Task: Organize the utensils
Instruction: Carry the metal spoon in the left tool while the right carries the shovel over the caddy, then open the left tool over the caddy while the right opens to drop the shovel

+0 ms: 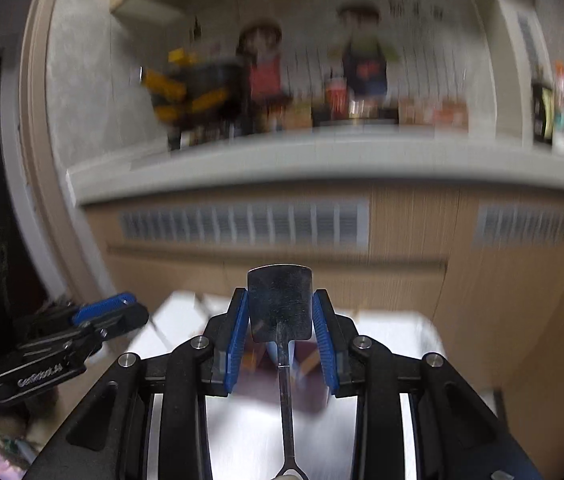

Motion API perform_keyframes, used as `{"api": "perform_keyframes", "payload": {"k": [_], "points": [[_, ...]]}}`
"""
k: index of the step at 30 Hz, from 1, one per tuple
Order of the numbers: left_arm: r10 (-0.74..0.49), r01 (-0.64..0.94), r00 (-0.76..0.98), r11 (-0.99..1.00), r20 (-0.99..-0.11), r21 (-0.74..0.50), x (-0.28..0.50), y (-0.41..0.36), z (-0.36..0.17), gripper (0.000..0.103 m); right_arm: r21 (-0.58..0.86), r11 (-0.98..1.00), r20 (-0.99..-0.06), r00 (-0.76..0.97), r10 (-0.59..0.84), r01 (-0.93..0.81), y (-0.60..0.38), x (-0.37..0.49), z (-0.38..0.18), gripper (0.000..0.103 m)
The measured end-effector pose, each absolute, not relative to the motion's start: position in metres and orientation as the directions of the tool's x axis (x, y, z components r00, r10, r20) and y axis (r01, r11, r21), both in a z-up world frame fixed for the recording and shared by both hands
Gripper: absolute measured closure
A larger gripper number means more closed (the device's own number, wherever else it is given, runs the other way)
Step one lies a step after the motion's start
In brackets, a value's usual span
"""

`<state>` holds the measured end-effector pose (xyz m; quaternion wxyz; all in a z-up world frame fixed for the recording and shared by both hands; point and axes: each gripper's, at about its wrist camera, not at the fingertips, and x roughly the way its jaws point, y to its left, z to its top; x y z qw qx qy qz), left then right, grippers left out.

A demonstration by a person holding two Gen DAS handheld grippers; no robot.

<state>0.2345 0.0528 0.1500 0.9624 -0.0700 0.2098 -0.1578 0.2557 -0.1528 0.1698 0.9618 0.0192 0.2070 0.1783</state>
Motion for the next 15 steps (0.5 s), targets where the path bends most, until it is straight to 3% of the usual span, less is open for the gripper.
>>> {"api": "perform_keyframes", "payload": {"k": [4, 15], "points": [[-0.329, 0.272, 0.871, 0.941, -0.364, -0.200, 0.264, 0.054, 0.160, 0.074, 0.110, 0.943, -0.313, 0.890, 0.332, -0.313, -0.141, 0.285, 0.179, 0.073], [-0.316, 0.227, 0.842, 0.943, -0.437, -0.243, 0.329, 0.059, 0.115, 0.074, 0.094, 0.957, -0.362, 0.886, 0.289, -0.274, -0.123, 0.358, 0.123, 0.073]]}}
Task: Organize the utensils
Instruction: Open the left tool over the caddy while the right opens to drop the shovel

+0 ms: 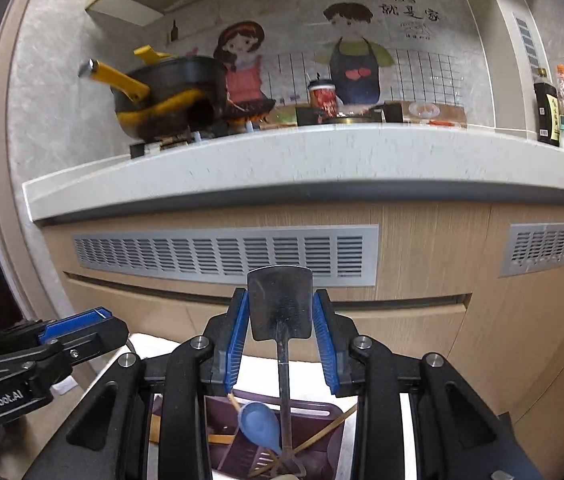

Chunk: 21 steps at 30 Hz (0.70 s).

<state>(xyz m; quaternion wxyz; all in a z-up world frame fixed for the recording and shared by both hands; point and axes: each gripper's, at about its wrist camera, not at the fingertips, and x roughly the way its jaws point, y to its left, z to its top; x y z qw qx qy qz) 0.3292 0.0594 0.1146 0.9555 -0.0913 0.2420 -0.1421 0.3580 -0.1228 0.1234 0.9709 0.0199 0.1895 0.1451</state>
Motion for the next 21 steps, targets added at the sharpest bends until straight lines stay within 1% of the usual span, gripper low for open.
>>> {"api": "perform_keyframes", "payload": {"k": [2, 4, 5, 6, 7, 8, 11, 13, 14, 16, 18, 21], "points": [[-0.308, 0.217, 0.834, 0.946, -0.458, -0.240, 0.339, 0.059, 0.103, 0.074, 0.087, 0.959, -0.384, 0.879, 0.283, -0.271, -0.121, 0.367, 0.111, 0.073], [-0.315, 0.216, 0.814, 0.944, -0.488, -0.251, 0.345, 0.056, 0.089, 0.071, 0.099, 0.953, -0.430, 0.852, 0.300, -0.286, -0.121, 0.372, 0.099, 0.072], [-0.321, 0.215, 0.802, 0.942, -0.504, -0.257, 0.348, 0.056, 0.084, 0.062, 0.108, 0.948, -0.464, 0.828, 0.313, -0.299, -0.122, 0.376, 0.092, 0.068], [-0.322, 0.210, 0.789, 0.942, -0.523, -0.261, 0.350, 0.055, 0.077, 0.047, 0.109, 0.947, -0.489, 0.813, 0.316, -0.303, -0.121, 0.377, 0.088, 0.056], [-0.318, 0.206, 0.782, 0.944, -0.536, -0.259, 0.350, 0.055, 0.071, 0.042, 0.108, 0.948, -0.513, 0.800, 0.310, -0.299, -0.122, 0.379, 0.083, 0.049], [-0.308, 0.198, 0.783, 0.947, -0.540, -0.253, 0.348, 0.055, 0.066, 0.041, 0.106, 0.952, -0.522, 0.799, 0.298, -0.286, -0.126, 0.378, 0.080, 0.039], [-0.293, 0.185, 0.780, 0.952, -0.553, -0.244, 0.335, 0.056, 0.055, 0.041, 0.081, 0.961, -0.537, 0.800, 0.267, -0.266, -0.139, 0.366, 0.076, 0.037], [-0.286, 0.176, 0.774, 0.954, -0.565, -0.242, 0.323, 0.057, 0.049, 0.041, 0.065, 0.966, -0.549, 0.799, 0.245, -0.252, -0.147, 0.356, 0.074, 0.032], [-0.283, 0.173, 0.769, 0.956, -0.573, -0.239, 0.316, 0.057, 0.045, 0.041, 0.050, 0.969, -0.558, 0.798, 0.228, -0.241, -0.153, 0.347, 0.072, 0.026], [-0.283, 0.172, 0.759, 0.956, -0.586, -0.239, 0.303, 0.056, 0.040, 0.039, 0.032, 0.974, -0.567, 0.799, 0.203, -0.225, -0.163, 0.333, 0.069, 0.020], [-0.289, 0.176, 0.743, 0.955, -0.604, -0.240, 0.291, 0.054, 0.032, 0.034, 0.004, 0.977, -0.580, 0.795, 0.176, -0.213, -0.173, 0.314, 0.063, 0.016], [-0.285, 0.179, 0.725, 0.957, -0.626, -0.228, 0.268, 0.047, 0.019, 0.034, -0.037, 0.979, -0.610, 0.780, 0.139, -0.203, -0.185, 0.288, 0.050, 0.012]]}}
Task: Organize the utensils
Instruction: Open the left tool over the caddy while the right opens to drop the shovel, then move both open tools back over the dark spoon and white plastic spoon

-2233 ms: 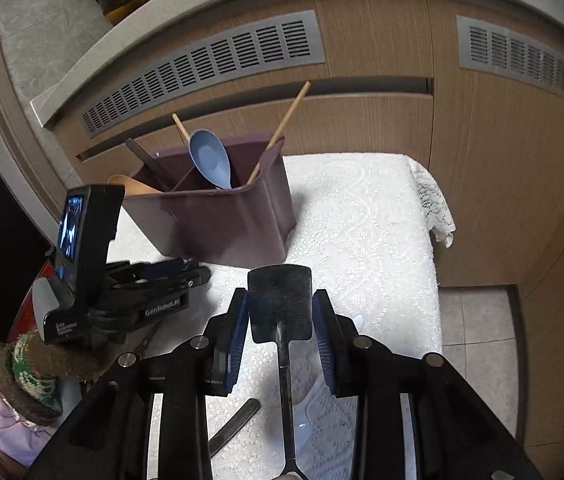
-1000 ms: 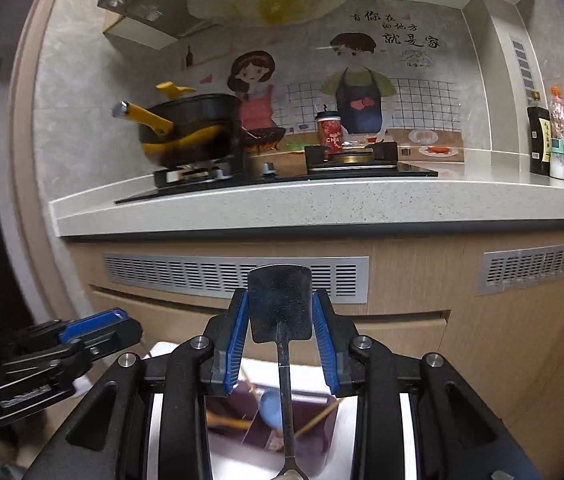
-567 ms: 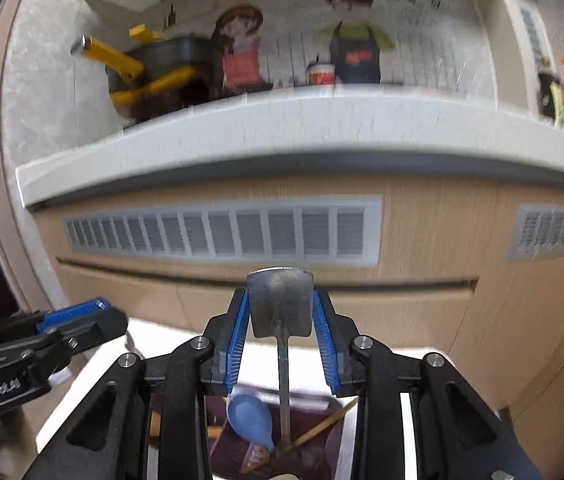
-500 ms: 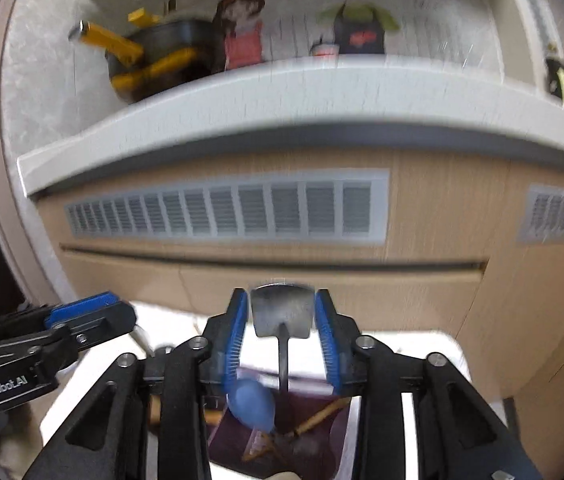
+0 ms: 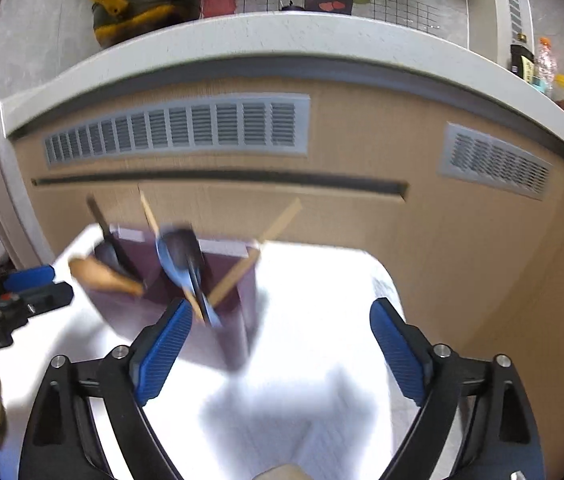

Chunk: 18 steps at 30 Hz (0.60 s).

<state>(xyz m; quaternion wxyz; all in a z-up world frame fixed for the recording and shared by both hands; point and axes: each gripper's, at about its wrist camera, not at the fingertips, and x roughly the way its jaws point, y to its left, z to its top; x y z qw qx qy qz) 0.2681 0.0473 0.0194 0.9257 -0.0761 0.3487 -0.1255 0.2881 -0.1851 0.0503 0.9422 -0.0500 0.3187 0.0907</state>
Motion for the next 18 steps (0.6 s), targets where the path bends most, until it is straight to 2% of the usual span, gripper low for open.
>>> {"api": "perform_keyframes", "payload": {"k": [11, 18], "points": [[-0.338, 0.291, 0.571, 0.936, -0.748, -0.201, 0.190, -0.006, -0.034, 0.031, -0.102, 0.979, -0.740, 0.672, 0.043, -0.175, -0.214, 0.206, -0.015, 0.011], [-0.409, 0.411, 0.436, 0.883, -0.802, -0.226, 0.147, -0.041, -0.051, 0.031, -0.090, 0.988, -0.763, 0.646, 0.013, -0.126, -0.241, 0.166, -0.028, 0.011]]}}
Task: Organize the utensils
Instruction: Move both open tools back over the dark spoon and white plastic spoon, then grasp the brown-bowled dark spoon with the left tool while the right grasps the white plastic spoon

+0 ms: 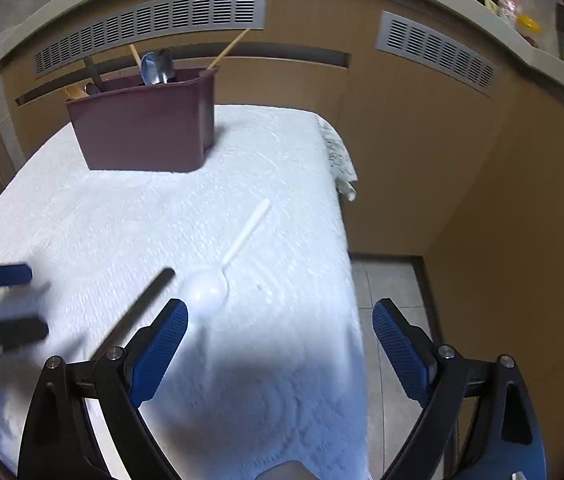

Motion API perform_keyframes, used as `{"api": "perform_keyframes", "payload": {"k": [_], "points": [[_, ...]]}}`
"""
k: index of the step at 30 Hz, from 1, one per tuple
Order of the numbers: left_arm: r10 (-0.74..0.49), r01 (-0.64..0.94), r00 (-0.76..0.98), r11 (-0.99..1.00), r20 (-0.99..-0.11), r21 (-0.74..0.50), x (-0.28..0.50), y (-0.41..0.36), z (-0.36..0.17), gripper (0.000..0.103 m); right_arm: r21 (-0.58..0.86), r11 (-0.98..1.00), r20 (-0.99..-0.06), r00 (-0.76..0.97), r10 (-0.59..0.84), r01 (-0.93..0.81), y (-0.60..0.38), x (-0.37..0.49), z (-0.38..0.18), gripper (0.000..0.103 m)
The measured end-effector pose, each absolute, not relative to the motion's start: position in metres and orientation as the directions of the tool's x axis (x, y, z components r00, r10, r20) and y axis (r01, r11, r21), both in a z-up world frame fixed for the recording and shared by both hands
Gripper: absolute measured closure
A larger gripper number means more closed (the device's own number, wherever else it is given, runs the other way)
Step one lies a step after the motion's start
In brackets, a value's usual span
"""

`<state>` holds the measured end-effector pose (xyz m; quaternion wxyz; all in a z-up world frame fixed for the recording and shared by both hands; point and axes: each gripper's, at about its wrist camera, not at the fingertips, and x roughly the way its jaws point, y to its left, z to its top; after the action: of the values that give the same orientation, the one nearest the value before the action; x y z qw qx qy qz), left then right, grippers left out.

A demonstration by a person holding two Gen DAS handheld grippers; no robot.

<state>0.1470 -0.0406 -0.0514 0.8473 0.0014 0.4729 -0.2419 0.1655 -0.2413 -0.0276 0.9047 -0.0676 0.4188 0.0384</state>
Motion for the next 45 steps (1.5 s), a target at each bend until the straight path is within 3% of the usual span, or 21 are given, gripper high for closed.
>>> {"api": "perform_keyframes", "payload": {"k": [5, 8, 11, 18, 27, 31, 35, 45], "points": [[-0.448, 0.551, 0.355, 0.809, -0.820, -0.204, 0.111, -0.074, -0.051, 0.035, -0.135, 0.985, -0.745, 0.667, -0.029, -0.108, -0.257, 0.137, -0.025, 0.011], [-0.431, 0.567, 0.337, 0.802, -0.837, -0.185, 0.108, -0.085, -0.051, 0.044, -0.176, 0.978, -0.723, 0.689, -0.052, -0.111, -0.257, 0.126, -0.020, 0.011], [-0.387, 0.547, 0.328, 0.822, -0.861, -0.161, 0.112, -0.090, -0.059, 0.046, -0.203, 0.972, -0.693, 0.719, -0.054, -0.122, -0.256, 0.120, -0.016, 0.011], [-0.337, 0.484, 0.366, 0.865, -0.867, -0.132, 0.120, -0.074, -0.069, 0.071, -0.120, 0.976, -0.723, 0.690, 0.040, -0.183, -0.237, 0.145, -0.022, 0.012], [-0.193, 0.274, 0.494, 0.960, -0.848, -0.059, 0.149, -0.008, -0.070, 0.071, -0.108, 0.974, -0.803, 0.595, 0.032, -0.198, -0.192, 0.208, -0.049, 0.015], [-0.173, 0.223, 0.512, 0.973, -0.842, -0.064, 0.153, 0.012, -0.068, 0.070, -0.083, 0.979, -0.828, 0.559, 0.037, -0.187, -0.188, 0.220, -0.061, 0.033], [-0.173, 0.209, 0.511, 0.975, -0.842, -0.074, 0.157, 0.019, -0.068, 0.070, -0.025, 0.977, -0.836, 0.540, 0.095, -0.211, -0.186, 0.218, -0.061, 0.071], [-0.182, 0.206, 0.503, 0.975, -0.845, -0.087, 0.153, 0.022, -0.067, 0.064, 0.024, 0.918, -0.825, 0.510, 0.241, -0.395, -0.162, 0.171, -0.048, 0.070]]}}
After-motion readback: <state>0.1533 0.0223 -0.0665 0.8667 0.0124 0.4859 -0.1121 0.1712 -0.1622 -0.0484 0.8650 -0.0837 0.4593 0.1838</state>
